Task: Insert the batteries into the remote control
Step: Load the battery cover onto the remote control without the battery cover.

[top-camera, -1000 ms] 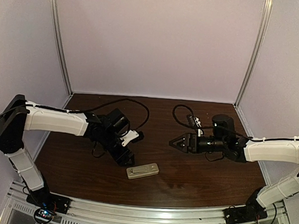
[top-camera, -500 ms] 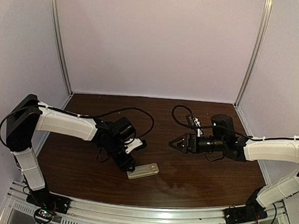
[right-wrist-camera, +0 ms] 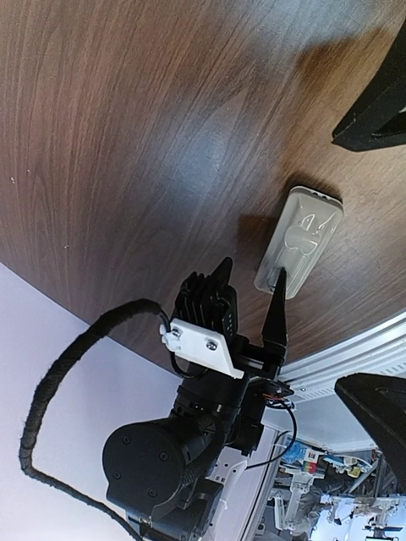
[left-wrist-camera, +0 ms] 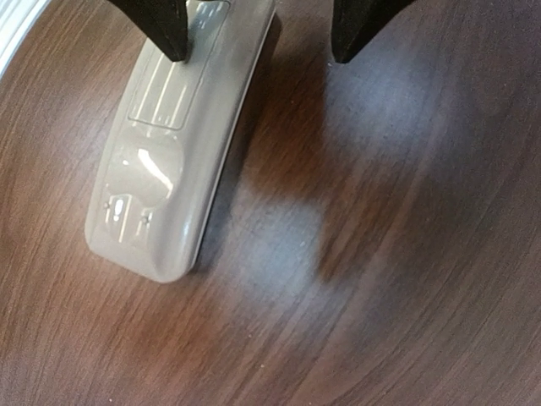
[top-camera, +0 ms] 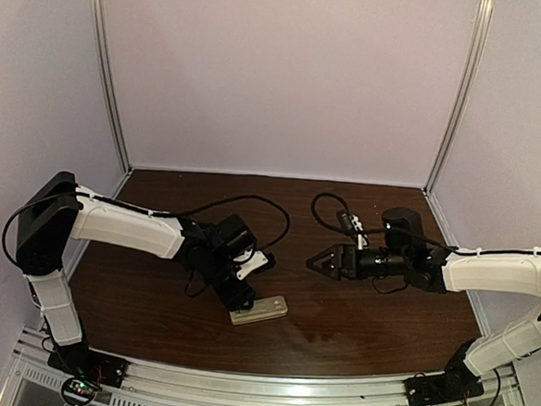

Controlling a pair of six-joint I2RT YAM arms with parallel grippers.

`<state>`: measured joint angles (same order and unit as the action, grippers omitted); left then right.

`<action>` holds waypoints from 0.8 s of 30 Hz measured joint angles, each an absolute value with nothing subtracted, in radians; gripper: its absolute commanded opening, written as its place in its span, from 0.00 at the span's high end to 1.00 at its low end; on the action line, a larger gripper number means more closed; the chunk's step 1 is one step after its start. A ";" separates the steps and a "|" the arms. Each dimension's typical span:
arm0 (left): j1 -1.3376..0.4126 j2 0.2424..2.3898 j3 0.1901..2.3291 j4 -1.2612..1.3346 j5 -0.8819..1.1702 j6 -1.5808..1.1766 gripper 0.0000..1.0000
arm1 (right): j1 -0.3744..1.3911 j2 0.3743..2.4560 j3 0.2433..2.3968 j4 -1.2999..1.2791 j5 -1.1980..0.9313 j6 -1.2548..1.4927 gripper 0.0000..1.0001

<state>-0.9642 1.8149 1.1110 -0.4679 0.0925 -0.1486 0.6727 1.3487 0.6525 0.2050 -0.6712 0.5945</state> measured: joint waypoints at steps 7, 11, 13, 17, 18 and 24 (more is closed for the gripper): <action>-0.955 1.812 1.131 -0.510 0.086 -0.146 0.39 | 0.673 1.327 0.657 0.183 -0.664 0.582 0.07; -0.948 1.811 1.142 -0.564 0.085 -0.133 0.39 | 0.673 1.319 0.662 0.170 -0.655 0.578 0.08; -0.946 1.808 1.142 -0.581 0.085 -0.127 0.40 | 0.673 1.315 0.663 0.169 -0.654 0.579 0.09; -0.945 1.805 1.140 -0.596 0.084 -0.121 0.41 | 0.673 1.315 0.663 0.172 -0.656 0.580 0.09; -0.945 1.805 1.140 -0.596 0.083 -0.121 0.41 | 0.673 1.315 0.663 0.173 -0.656 0.581 0.09; -0.945 1.805 1.139 -0.599 0.073 -0.109 0.41 | 0.673 1.315 0.667 0.174 -0.656 0.580 0.09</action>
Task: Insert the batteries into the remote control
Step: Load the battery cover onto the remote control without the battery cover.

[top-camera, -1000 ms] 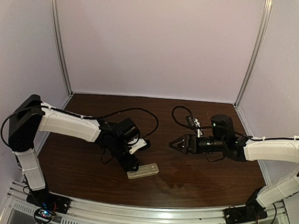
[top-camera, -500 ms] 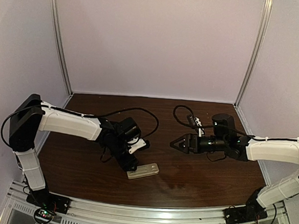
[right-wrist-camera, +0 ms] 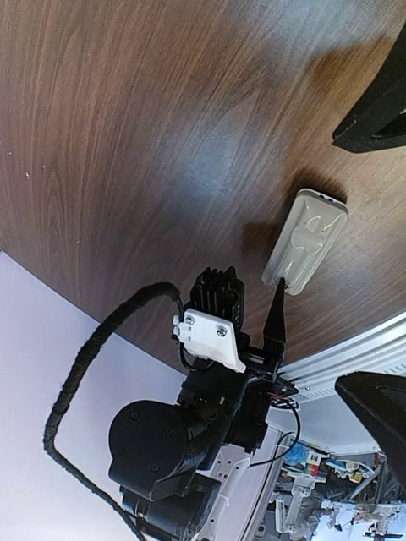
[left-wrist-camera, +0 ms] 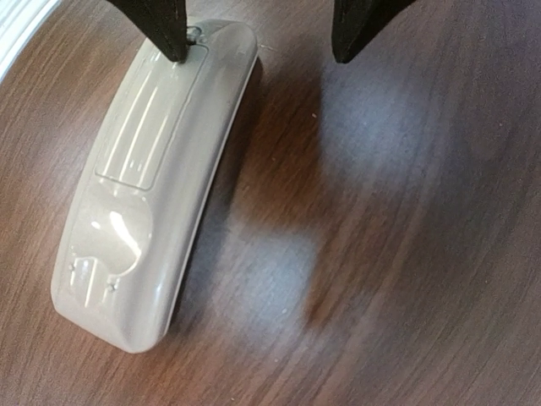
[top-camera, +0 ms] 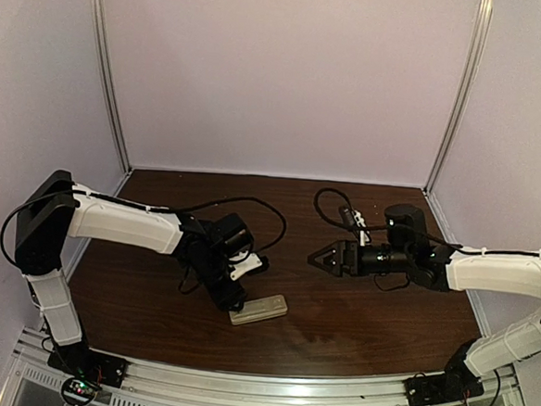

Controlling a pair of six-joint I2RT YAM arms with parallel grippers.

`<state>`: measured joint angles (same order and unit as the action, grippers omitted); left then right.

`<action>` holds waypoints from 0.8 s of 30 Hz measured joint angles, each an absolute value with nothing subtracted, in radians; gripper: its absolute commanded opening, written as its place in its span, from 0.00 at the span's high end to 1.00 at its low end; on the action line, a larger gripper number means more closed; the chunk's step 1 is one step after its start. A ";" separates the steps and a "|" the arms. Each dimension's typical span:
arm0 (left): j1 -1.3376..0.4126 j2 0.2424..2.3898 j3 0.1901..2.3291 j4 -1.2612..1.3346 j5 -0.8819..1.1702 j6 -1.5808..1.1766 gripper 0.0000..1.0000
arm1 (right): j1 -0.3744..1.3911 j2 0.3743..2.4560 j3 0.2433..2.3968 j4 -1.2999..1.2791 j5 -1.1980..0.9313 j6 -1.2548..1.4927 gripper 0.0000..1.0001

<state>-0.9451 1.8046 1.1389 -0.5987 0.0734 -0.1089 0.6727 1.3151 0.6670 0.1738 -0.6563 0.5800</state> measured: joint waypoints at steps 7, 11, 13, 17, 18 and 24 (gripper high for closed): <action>-0.946 1.792 1.126 -0.587 0.055 -0.102 0.40 | 0.673 1.329 0.677 0.176 -0.657 0.580 0.09; -0.946 1.791 1.124 -0.575 0.053 -0.102 0.36 | 0.673 1.330 0.678 0.176 -0.657 0.580 0.09; -0.946 1.790 1.125 -0.575 0.050 -0.103 0.33 | 0.673 1.330 0.680 0.175 -0.657 0.579 0.09; -0.946 1.770 1.126 -0.574 0.047 -0.102 0.28 | 0.673 1.330 0.682 0.173 -0.657 0.577 0.08; -0.946 1.756 1.126 -0.571 0.053 -0.101 0.28 | 0.673 1.330 0.682 0.172 -0.657 0.575 0.08; -0.948 1.657 1.124 -0.505 0.157 -0.072 0.26 | 0.654 1.301 0.682 0.168 -0.657 0.575 0.06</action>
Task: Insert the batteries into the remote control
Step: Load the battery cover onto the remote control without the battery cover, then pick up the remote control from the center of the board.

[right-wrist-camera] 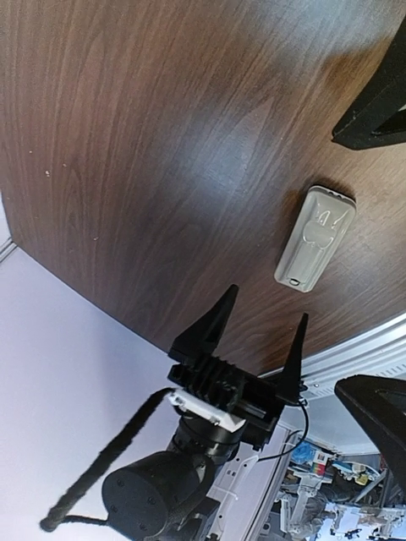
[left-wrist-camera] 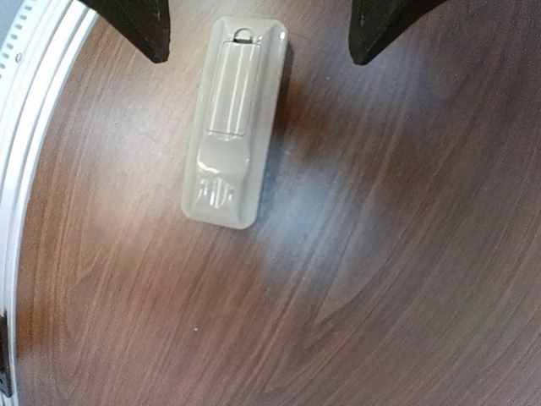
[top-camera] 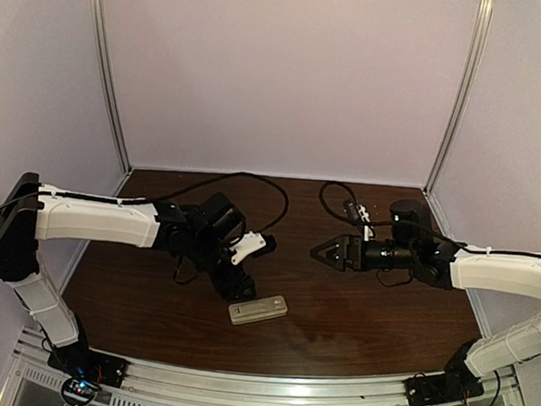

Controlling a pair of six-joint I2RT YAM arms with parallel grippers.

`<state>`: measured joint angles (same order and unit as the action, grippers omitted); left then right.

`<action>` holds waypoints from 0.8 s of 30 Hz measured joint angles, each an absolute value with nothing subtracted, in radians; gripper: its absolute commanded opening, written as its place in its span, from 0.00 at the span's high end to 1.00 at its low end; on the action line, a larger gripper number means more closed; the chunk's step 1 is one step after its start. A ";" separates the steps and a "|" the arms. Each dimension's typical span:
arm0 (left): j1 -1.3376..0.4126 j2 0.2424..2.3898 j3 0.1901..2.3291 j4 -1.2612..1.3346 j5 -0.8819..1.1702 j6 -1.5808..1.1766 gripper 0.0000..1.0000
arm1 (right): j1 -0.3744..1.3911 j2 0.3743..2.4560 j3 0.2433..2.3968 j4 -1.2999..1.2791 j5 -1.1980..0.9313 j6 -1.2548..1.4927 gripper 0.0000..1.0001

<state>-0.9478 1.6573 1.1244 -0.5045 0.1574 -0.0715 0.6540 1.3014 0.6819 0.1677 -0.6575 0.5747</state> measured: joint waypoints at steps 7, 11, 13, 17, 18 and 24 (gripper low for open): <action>-0.984 1.732 1.127 -0.473 0.212 -0.035 0.26 | 0.594 1.219 0.658 0.200 -0.668 0.585 0.05; -0.997 1.811 1.159 -0.491 0.204 -0.010 0.28 | 0.556 1.195 0.633 0.207 -0.681 0.594 0.05; -1.002 1.847 1.182 -0.495 0.198 0.001 0.30 | 0.543 1.192 0.626 0.206 -0.683 0.597 0.05; -1.008 1.893 1.209 -0.502 0.180 0.014 0.35 | 0.526 1.183 0.616 0.206 -0.693 0.599 0.05; -1.010 1.902 1.215 -0.508 0.172 0.016 0.35 | 0.522 1.181 0.614 0.205 -0.696 0.598 0.05; -1.026 1.951 1.260 -0.538 0.130 0.025 0.46 | 0.505 1.180 0.612 0.206 -0.703 0.598 0.05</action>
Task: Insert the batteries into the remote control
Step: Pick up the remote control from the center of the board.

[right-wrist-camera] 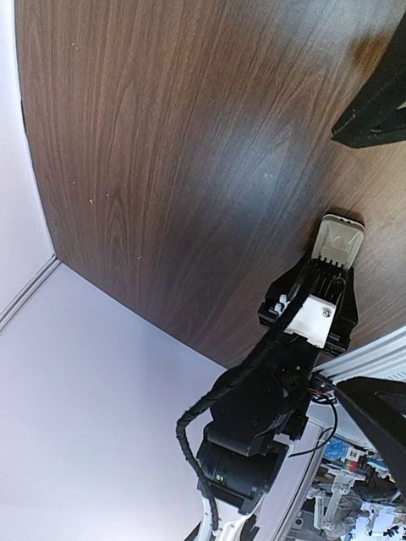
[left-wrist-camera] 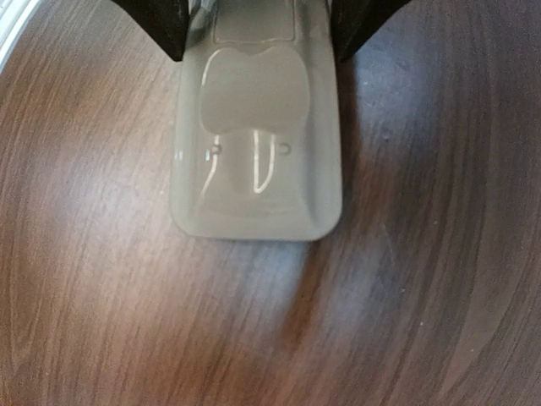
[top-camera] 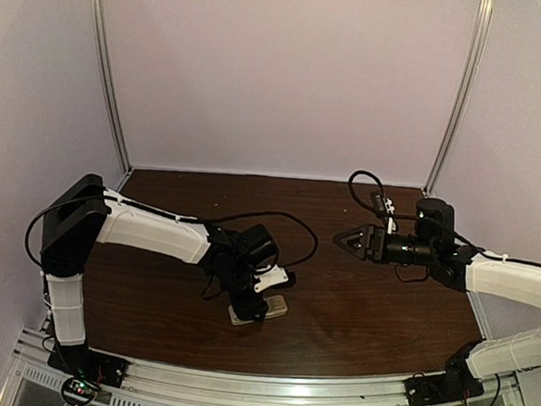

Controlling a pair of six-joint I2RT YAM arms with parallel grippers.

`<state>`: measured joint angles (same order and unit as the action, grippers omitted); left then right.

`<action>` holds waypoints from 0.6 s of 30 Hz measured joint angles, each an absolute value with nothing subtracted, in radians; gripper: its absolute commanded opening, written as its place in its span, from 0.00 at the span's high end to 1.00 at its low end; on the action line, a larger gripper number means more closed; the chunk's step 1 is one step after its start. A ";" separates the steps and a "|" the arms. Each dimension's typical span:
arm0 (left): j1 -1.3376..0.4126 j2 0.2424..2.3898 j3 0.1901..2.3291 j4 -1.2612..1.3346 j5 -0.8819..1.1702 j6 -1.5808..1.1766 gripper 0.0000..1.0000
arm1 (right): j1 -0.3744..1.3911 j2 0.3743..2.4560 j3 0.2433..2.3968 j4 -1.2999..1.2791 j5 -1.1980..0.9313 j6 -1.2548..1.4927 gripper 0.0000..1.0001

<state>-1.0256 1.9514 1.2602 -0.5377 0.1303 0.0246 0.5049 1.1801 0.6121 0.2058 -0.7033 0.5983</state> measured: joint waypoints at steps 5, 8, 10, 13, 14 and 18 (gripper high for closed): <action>-1.031 1.965 1.284 -0.566 0.121 0.028 0.52 | 0.500 1.180 0.610 0.205 -0.707 0.598 0.05; -1.031 1.969 1.290 -0.574 0.121 0.028 0.59 | 0.497 1.180 0.610 0.205 -0.708 0.597 0.05; -1.031 1.969 1.292 -0.577 0.120 0.028 0.62 | 0.497 1.180 0.610 0.205 -0.709 0.596 0.05; -1.030 1.969 1.293 -0.577 0.120 0.023 0.65 | 0.496 1.180 0.610 0.205 -0.710 0.588 0.06; -1.029 1.967 1.292 -0.576 0.121 0.021 0.66 | 0.496 1.180 0.610 0.205 -0.710 0.582 0.06; -0.995 1.905 1.271 -0.542 0.164 -0.008 0.68 | 0.496 1.180 0.618 0.179 -0.707 0.546 0.06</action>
<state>-0.9951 1.9045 1.2709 -0.5419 0.1642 -0.0078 0.4965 1.1801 0.6178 0.1787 -0.7067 0.5465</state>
